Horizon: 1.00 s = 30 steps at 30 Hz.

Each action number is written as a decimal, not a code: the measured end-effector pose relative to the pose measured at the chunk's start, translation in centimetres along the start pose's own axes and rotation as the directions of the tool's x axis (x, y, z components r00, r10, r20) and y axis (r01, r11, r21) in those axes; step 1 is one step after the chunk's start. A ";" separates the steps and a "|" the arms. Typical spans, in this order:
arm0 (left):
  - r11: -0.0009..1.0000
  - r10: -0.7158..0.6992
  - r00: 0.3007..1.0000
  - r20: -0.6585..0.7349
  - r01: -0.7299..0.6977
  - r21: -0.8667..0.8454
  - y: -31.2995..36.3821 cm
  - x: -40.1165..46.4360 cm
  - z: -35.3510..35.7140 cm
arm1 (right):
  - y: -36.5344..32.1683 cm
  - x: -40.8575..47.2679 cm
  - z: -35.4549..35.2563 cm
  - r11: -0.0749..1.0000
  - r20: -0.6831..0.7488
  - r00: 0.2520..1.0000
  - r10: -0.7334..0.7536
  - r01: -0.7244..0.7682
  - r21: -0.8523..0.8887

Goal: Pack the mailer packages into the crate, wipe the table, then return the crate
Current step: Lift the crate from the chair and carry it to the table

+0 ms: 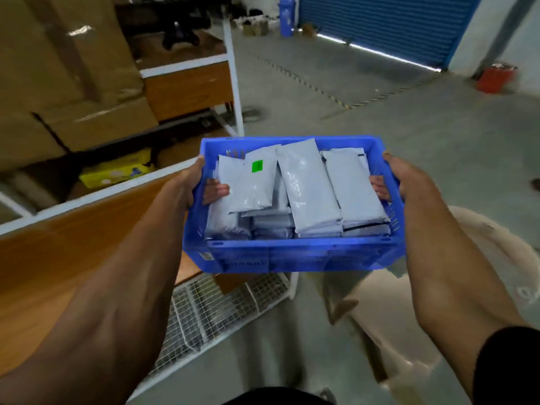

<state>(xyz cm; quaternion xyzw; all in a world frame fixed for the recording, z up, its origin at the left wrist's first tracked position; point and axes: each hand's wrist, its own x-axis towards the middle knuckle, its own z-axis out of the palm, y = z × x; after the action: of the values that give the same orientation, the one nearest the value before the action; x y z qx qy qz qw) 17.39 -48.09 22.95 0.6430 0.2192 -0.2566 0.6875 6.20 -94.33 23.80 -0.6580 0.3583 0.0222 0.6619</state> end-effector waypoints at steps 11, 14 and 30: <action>0.993 -0.048 0.960 -0.277 0.015 -0.119 -3.5 -0.6 -16.4 | 0.6 3.4 19.2 0.991 0.245 0.968 0.061 -0.029 -0.130; 0.988 -0.061 0.951 -0.304 0.015 -0.151 -3.6 0.5 -18.3 | 0.0 5.4 22.4 0.991 0.277 0.960 0.048 -0.011 -0.133; 0.971 -0.151 0.870 -0.470 0.041 -0.237 1.5 12.5 -22.8 | -8.2 16.1 36.2 0.981 0.512 0.853 0.100 0.000 -0.191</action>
<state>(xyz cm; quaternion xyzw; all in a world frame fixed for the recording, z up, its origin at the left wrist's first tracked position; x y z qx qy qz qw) 28.60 -26.20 14.48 0.5950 0.4432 -0.0957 0.6636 38.35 -70.39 18.27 -0.6763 0.1797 0.2495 0.6694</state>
